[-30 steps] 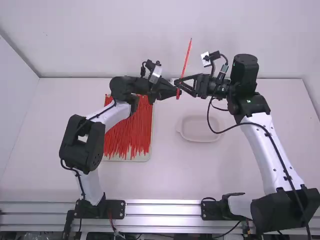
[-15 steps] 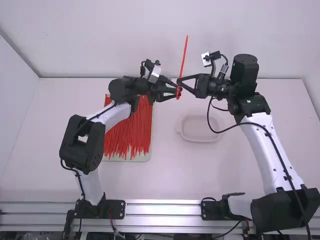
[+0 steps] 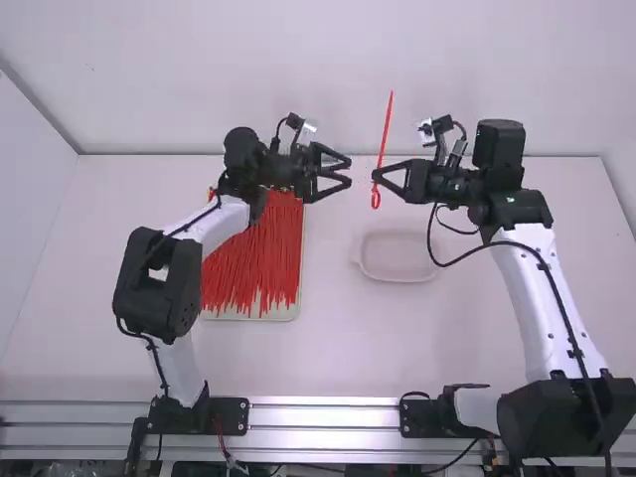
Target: Fasten the cable tie
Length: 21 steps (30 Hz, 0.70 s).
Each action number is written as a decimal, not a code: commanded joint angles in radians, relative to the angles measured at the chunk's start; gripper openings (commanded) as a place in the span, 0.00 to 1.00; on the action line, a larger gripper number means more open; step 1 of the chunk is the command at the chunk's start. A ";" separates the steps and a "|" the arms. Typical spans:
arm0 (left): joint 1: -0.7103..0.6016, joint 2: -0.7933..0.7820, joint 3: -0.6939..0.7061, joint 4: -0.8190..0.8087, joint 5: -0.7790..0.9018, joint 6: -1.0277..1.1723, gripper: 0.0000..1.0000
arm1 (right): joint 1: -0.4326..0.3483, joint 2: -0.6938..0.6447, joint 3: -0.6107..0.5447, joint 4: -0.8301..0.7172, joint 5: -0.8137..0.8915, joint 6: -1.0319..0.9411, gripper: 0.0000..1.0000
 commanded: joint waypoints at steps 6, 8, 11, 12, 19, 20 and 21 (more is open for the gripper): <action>0.022 0.009 0.022 -0.481 -0.156 0.403 0.99 | -0.008 -0.004 -0.058 -0.007 0.145 -0.122 0.00; 0.026 0.009 0.022 -0.563 -0.183 0.449 0.99 | -0.008 -0.004 -0.086 0.005 0.178 -0.122 0.00; 0.027 0.009 0.021 -0.684 -0.227 0.515 0.99 | -0.013 -0.004 -0.142 0.037 0.238 -0.122 0.00; 0.027 0.009 0.021 -0.732 -0.245 0.546 0.99 | -0.019 -0.004 -0.174 0.063 0.249 -0.122 0.00; 0.027 0.009 0.021 -0.877 -0.382 0.576 0.99 | -0.053 -0.004 -0.401 0.307 0.302 -0.082 0.00; 0.027 0.009 0.021 -0.894 -0.397 0.577 0.99 | -0.063 -0.004 -0.451 0.365 0.316 -0.068 0.00; 0.027 0.009 0.020 -0.903 -0.395 0.588 0.99 | -0.069 -0.004 -0.484 0.399 0.333 -0.054 0.00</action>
